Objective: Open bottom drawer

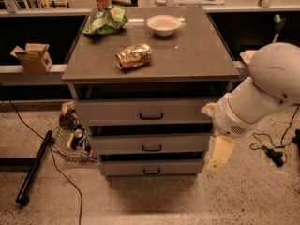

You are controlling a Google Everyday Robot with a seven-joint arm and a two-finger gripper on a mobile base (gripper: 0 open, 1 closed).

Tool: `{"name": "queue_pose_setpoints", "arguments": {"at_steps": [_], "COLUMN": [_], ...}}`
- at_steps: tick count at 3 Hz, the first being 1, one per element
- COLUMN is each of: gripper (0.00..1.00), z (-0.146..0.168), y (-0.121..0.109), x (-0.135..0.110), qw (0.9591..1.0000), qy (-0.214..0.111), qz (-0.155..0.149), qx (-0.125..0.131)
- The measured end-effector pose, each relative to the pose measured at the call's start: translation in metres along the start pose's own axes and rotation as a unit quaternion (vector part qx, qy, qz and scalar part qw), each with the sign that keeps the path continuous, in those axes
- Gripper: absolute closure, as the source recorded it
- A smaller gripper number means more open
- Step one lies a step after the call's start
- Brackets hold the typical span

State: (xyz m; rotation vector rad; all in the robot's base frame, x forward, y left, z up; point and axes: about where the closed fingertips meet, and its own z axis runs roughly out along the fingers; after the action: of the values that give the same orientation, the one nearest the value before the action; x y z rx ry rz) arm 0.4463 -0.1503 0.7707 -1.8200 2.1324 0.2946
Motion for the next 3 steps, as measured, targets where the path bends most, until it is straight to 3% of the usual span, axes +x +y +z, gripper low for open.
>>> {"name": "queue_pose_setpoints", "arguments": {"at_steps": [2,3], "gripper": [0.00,0.00], "z": [0.025,0.089], "y": [-0.001,-0.002], "x": [0.009,0.030], "qw": [0.9997,0.9984], "qy": [-0.013,-0.036], "qz": [-0.001,-0.014], "qx": [-0.020,-0.043]}}
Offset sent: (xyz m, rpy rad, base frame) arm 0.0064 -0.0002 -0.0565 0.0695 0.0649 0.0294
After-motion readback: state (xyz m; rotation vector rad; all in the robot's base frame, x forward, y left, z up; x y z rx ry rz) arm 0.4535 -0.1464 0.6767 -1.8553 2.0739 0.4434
